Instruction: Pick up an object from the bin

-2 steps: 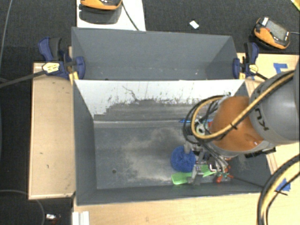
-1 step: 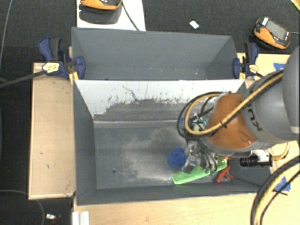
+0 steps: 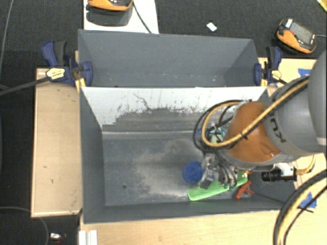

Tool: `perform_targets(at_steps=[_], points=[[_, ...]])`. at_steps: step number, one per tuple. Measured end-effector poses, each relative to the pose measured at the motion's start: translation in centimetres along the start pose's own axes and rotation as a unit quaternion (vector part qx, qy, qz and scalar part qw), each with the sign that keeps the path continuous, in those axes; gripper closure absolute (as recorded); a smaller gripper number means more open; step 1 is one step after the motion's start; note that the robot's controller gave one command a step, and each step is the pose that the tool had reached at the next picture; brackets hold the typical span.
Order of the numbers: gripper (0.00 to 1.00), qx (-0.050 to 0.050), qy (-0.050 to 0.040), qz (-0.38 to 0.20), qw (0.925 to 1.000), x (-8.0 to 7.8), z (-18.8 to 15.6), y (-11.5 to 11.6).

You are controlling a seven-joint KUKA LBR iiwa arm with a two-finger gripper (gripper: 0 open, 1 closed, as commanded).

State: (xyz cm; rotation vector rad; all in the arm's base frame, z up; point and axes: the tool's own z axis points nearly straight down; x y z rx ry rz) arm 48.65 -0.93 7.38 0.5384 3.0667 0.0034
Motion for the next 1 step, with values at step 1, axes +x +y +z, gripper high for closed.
perform_targets(at_steps=[1], points=[[1.00, 0.001, 0.0050, -0.001, 1.0000, 0.20, -2.17, -0.07]])
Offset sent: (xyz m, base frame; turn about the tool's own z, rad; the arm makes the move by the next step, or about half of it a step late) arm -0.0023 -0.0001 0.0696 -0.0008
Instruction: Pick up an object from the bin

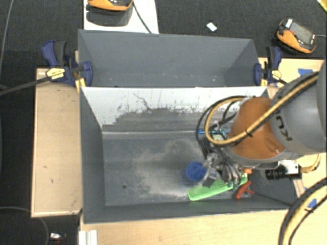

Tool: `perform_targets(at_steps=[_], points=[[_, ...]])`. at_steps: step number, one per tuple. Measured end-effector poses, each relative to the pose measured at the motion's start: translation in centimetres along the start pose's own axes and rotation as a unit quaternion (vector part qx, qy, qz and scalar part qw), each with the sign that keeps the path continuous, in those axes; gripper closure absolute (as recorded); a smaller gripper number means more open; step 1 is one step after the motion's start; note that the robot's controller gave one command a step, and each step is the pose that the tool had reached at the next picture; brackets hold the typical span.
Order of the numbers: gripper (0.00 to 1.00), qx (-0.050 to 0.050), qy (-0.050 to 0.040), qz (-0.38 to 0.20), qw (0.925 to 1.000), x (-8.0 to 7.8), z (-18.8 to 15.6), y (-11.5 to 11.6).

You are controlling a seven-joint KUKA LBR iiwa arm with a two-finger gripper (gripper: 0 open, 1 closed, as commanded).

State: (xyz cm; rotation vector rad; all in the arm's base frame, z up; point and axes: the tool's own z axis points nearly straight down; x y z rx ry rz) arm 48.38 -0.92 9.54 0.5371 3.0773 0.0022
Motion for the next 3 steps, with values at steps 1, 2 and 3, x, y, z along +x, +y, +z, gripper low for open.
perform_targets(at_steps=[1, 2, 3], points=[[1.00, 0.000, -0.0013, -0.001, 1.0000, -0.1, -3.1, 0.0], [1.00, -0.001, -0.0030, -0.002, 1.0000, -0.2, -5.4, 0.1], [1.00, -0.001, -0.0020, -0.004, 1.0000, -0.2, -7.2, 0.0]])
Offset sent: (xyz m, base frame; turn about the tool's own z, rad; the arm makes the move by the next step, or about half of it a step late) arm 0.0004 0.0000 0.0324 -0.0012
